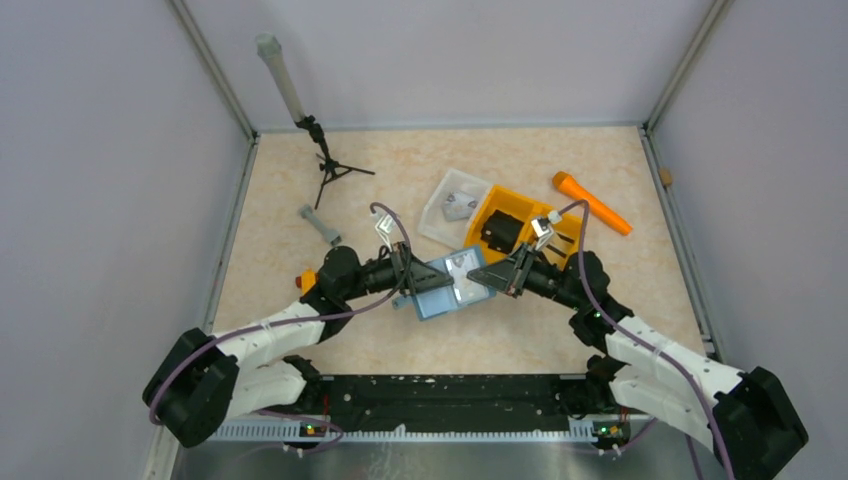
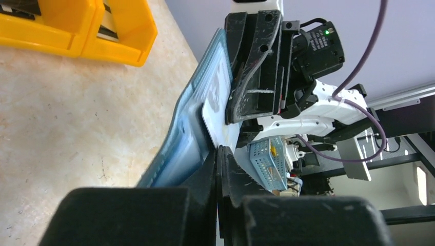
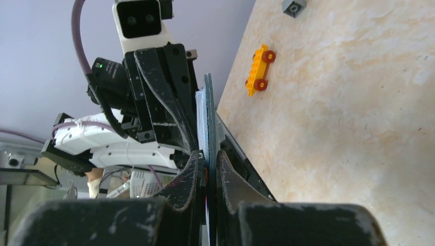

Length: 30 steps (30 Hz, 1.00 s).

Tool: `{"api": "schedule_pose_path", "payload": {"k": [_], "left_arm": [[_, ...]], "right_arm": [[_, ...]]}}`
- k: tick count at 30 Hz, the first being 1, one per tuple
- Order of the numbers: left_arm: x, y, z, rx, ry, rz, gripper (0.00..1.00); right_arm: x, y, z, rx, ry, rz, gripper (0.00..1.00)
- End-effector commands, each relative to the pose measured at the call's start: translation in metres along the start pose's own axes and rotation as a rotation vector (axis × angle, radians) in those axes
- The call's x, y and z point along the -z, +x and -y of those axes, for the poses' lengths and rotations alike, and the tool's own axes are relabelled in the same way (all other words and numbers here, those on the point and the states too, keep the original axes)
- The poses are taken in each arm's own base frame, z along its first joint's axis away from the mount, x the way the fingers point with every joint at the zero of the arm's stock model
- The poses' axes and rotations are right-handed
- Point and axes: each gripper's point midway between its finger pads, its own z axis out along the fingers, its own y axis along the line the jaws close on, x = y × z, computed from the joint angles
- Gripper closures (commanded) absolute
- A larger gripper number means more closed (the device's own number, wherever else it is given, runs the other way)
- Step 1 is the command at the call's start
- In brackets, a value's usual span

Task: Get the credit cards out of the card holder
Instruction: Remove the credit card from the card holder.

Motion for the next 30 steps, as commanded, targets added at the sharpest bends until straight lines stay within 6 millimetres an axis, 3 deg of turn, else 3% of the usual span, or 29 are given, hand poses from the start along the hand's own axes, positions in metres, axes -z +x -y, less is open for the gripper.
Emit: {"api": "schedule_pose_path", "payload": {"k": [1,11,17,30], "left_arm": [[0.013,-0.013,0.032,-0.106,0.111,0.06,1.0],[0.01,-0.009,0.03,-0.082,0.092,0.011,1.0],[0.006,-0.004,0.02,-0.049,0.069,-0.011,0.77],[-0.003,-0.002,0.027,-0.04,0.11,-0.03,0.67]], "right_arm": [[0.001,0.004,-0.025,0.045,-0.052,-0.041,1.0],[-0.002,0.004,-0.029,0.034,-0.078,-0.047,1.0],[-0.001,0.0,-0.037,0.011,-0.115,-0.024,1.0],[-0.001,0.005,-0.039,-0.015,-0.134,-0.045,1.0]]}}
